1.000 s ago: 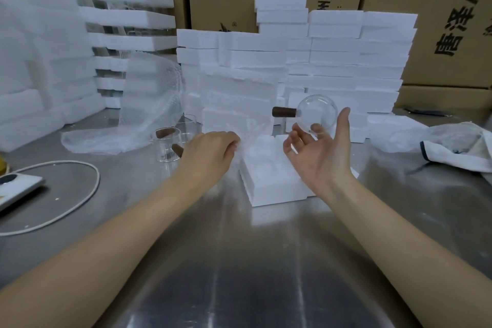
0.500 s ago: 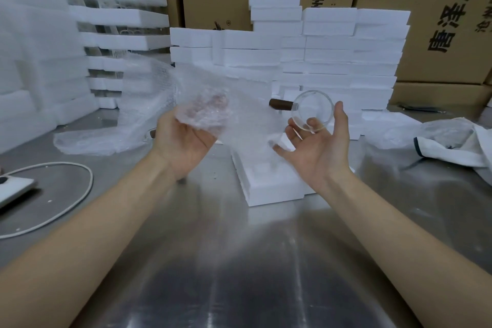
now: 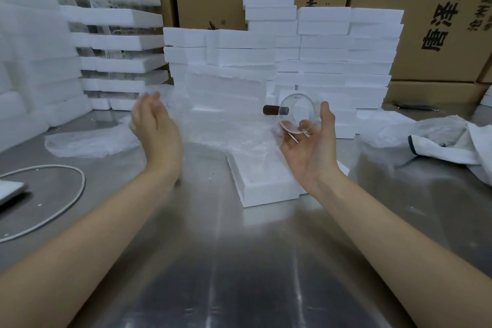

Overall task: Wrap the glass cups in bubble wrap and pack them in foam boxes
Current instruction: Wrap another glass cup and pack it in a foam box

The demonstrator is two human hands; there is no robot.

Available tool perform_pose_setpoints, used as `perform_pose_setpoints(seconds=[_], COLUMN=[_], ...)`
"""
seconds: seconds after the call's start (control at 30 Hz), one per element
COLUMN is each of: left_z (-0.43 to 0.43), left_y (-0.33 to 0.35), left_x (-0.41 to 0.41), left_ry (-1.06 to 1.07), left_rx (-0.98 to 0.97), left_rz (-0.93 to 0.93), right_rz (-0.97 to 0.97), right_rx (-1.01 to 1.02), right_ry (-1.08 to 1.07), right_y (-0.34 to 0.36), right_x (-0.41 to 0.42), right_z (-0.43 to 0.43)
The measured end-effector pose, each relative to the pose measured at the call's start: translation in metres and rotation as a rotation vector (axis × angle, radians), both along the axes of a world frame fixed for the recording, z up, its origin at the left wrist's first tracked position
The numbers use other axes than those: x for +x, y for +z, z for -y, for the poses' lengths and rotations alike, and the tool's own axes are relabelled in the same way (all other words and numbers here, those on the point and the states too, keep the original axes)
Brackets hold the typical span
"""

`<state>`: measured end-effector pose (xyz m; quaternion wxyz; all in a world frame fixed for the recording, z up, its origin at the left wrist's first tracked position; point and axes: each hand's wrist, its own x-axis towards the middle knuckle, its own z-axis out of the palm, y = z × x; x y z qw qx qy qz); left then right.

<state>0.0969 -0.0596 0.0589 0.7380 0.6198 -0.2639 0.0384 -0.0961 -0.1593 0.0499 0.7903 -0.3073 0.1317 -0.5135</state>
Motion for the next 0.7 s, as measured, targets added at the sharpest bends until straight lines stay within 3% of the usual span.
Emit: perform_pose_setpoints(seconds=[0.07,0.13,0.3,0.4,0.53,0.7], left_z=[-0.005,-0.007,-0.009,-0.007,-0.004,0.000], left_y=[-0.001,-0.002,-0.014,-0.018,-0.019,-0.024], left_x=[-0.003,-0.010,-0.030,-0.030,-0.033,-0.040], left_ry=[0.177,0.164,-0.135,-0.180,-0.277,-0.327], left_rx=[-0.013,0.038,0.509,0.562,0.464,0.581], left_rz=[0.517,0.870,1.210,1.202,0.975,0.767], right_rz=[-0.014,-0.019,-0.029,-0.076,-0.179,-0.256], right_rx=[-0.027,-0.059,-0.115,-0.205,-0.309,-0.416], right_ry=[-0.002,-0.001,-0.002,0.023,0.055,0.220], right_y=[-0.001,-0.001,-0.001,0.001,0.004,0.003], right_x=[0.002,0.004,0.006,0.005,0.007,0.011], right_z=[0.000,-0.001,-0.005,-0.009,-0.020,-0.032])
